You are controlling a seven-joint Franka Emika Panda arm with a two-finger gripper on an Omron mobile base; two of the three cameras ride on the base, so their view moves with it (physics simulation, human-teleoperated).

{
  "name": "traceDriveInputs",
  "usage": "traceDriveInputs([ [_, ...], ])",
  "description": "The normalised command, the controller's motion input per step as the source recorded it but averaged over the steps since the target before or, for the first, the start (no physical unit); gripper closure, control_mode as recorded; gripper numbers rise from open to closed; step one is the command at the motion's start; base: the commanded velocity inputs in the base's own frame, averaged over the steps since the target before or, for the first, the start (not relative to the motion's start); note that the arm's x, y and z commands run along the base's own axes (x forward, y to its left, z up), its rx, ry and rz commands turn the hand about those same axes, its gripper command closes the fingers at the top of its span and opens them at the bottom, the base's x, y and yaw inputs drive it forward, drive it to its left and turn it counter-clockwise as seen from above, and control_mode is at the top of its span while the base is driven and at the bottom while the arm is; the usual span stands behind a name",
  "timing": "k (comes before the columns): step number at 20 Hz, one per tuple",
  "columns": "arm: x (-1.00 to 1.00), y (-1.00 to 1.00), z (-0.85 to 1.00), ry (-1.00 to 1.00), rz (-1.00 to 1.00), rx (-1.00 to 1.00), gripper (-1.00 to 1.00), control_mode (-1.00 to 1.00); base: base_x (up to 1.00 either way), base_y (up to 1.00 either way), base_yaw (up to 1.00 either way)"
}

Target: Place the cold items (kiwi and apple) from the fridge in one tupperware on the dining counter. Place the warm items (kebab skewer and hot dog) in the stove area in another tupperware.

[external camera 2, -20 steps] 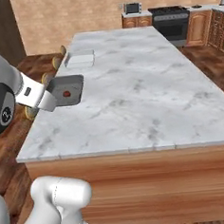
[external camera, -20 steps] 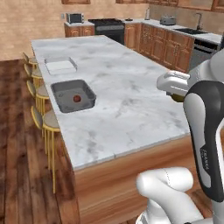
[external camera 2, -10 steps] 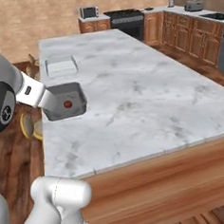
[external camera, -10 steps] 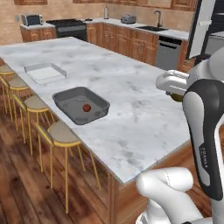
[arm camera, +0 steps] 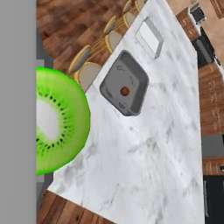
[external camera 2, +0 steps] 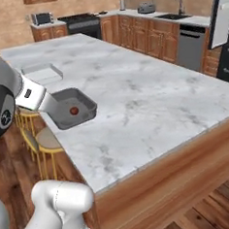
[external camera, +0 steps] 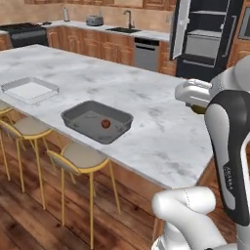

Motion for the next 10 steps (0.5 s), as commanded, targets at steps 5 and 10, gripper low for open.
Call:
traceDriveInputs([
  [5,0.00,0.00,0.00,0.00,0.00,0.00,1.00,1.00,0.36,1.00,-0.54],
  [10,0.00,0.00,0.00,0.00,0.00,0.00,1.00,1.00,0.17,1.00,-0.34],
])
